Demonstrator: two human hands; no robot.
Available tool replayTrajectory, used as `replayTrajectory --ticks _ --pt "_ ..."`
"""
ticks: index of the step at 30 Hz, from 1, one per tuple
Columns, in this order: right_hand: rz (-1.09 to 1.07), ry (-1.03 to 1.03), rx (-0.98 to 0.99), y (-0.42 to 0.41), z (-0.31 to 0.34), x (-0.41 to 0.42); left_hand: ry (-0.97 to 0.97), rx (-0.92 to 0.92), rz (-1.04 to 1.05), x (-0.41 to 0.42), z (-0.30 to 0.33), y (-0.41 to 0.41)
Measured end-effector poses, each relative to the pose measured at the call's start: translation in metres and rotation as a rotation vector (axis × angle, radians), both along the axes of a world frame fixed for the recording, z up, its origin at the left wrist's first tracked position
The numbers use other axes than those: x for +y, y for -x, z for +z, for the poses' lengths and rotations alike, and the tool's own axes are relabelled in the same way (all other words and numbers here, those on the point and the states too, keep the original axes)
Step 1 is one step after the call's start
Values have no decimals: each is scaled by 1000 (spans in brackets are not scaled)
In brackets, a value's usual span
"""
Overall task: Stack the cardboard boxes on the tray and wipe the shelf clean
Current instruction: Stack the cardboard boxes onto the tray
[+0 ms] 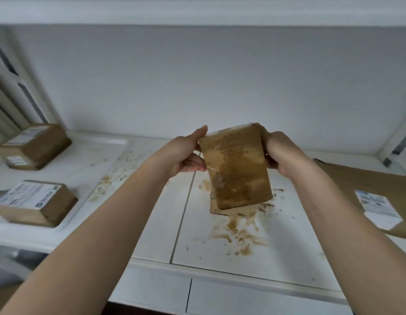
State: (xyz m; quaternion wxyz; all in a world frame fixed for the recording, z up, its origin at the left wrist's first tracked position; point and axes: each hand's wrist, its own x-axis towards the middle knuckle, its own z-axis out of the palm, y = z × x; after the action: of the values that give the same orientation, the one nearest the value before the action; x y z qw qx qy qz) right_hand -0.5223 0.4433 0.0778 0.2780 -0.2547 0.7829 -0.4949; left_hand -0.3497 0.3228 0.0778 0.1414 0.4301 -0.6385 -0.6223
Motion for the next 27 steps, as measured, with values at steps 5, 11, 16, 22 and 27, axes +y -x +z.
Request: replayTrajectory --ticks 5,11,16,22,27 --pt "148 4 71 -51 0 -50 -33 84 177 -34 -7 -56" --pt "302 21 160 -102 1 -100 -38 115 256 -70 -3 -114" --pt "352 48 180 -137 -4 -140 -42 108 309 -99 -1 -153" --pt "456 5 179 -178 -14 -184 -93 105 365 -133 -2 -193" --pt "567 11 201 -214 -18 -216 -126 83 451 -163 -3 -226"
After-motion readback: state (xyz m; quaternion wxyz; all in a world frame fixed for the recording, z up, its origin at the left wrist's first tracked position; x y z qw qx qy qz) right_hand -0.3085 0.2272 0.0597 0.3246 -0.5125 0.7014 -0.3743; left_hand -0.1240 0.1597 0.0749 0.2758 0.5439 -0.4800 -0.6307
